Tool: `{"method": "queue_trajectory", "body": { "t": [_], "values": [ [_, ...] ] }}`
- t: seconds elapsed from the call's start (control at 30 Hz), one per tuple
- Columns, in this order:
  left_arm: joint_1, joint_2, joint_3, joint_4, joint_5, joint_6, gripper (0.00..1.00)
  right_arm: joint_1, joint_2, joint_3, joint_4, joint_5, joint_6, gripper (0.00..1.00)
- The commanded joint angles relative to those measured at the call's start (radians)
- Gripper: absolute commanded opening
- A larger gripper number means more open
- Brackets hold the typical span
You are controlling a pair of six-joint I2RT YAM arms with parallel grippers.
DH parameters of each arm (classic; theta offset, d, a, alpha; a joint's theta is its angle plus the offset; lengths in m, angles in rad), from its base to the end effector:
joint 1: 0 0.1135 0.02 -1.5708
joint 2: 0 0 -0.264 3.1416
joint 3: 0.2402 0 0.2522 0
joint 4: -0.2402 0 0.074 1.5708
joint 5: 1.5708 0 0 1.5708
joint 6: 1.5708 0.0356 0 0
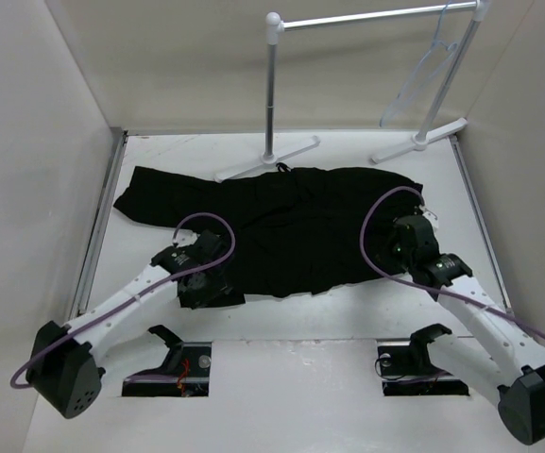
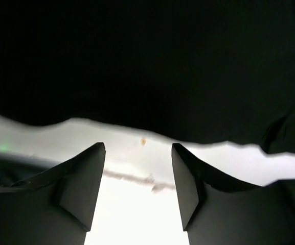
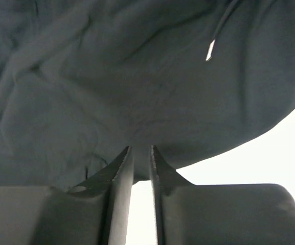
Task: Place the trousers on the hanger
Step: Flatten out the trousers at the center of the board.
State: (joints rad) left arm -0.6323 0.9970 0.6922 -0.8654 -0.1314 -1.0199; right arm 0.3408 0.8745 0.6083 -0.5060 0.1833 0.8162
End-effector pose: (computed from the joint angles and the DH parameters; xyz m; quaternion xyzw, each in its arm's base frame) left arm 0.1407 -0.0973 0.2183 -0.2011 0.9571 -0.1024 0.1819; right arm 0.1726 0.0543 0.2334 0.2506 0.8833 0.1411 0.3703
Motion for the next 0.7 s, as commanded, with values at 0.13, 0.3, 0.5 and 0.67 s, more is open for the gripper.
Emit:
{"method": "queue_trajectory", "body": {
  "t": [0.13,0.3,0.5,0.67],
  "values": [
    [0.032,0.135,-0.06,0.244,-0.046,-0.017,0.56,-0.032,-0.014,0.001,0.044,-0.002,0.012,0.58],
    [0.042,0.164,-0.082,0.217,-0.103,0.04,0.24,-0.133,-0.048,-0.005,0.026,-0.011,0.005,0.68],
    [0.027,0.129,-0.071,0.091,-0.117,0.093,0.04,-0.142,-0.049,-0.01,0.035,-0.012,0.008,0.68],
    [0.024,-0.003,0.062,-0.174,-0.177,0.165,0.03,-0.194,-0.031,-0.041,0.064,-0.01,0.029,0.78]
  ]
}}
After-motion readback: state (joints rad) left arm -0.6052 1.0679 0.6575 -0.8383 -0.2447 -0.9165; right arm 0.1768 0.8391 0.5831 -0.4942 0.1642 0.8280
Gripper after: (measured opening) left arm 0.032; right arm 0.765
